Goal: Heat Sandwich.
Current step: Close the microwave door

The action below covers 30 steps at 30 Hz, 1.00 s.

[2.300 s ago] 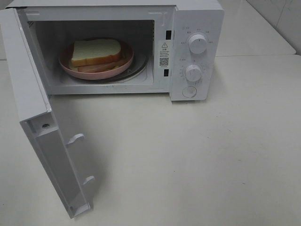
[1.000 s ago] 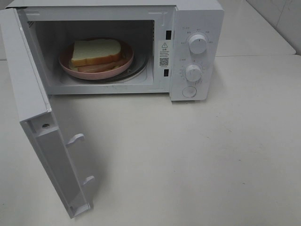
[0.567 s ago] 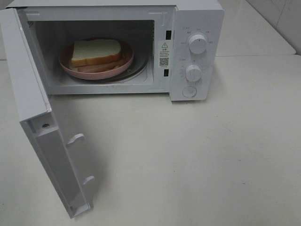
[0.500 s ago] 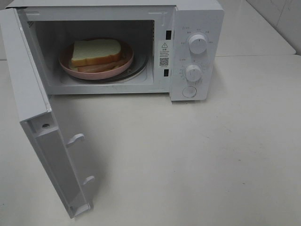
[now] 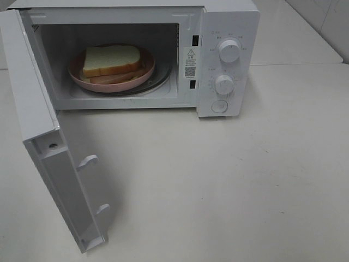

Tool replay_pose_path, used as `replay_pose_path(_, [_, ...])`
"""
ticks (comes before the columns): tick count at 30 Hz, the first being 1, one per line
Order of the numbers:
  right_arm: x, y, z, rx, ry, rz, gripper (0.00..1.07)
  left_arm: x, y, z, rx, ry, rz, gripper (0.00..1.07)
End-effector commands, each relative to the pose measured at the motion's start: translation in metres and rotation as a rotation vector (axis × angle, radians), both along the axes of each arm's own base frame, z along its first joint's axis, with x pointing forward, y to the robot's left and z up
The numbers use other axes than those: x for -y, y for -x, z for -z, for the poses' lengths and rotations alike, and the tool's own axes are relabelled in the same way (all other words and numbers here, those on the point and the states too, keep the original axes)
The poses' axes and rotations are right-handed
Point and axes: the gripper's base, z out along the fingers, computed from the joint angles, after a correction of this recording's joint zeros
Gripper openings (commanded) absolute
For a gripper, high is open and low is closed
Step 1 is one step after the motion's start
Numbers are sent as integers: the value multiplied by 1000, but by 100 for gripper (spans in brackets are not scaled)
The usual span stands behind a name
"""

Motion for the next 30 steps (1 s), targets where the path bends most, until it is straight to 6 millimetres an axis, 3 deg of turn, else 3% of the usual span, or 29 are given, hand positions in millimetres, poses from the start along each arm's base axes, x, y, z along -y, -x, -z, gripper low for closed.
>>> replay_pose_path(1, [0,4,0,36,-2,3,75,0,1,-4,34,22,-8,98])
replay_pose_path(8, [0,4,0,36,-3,4,75,0,-15,-17,59,51,-26,91])
replay_pose_path(16, [0,4,0,36,-3,4,75,-2,-42,-16,-8,30,-43,80])
replay_pose_path(19, [0,4,0,36,-3,4,75,-2,-60,-10,-31,29,-48,68])
replay_pose_path(26, [0,4,0,36,-3,4,75,-2,-86,-4,-62,30,-55,51])
replay_pose_path(29, [0,4,0,36,-3,4,75,-2,-100,-1,-86,30,-58,32])
replay_pose_path(30, [0,4,0,36,-3,4,75,-2,-100,-1,-86,30,-58,32])
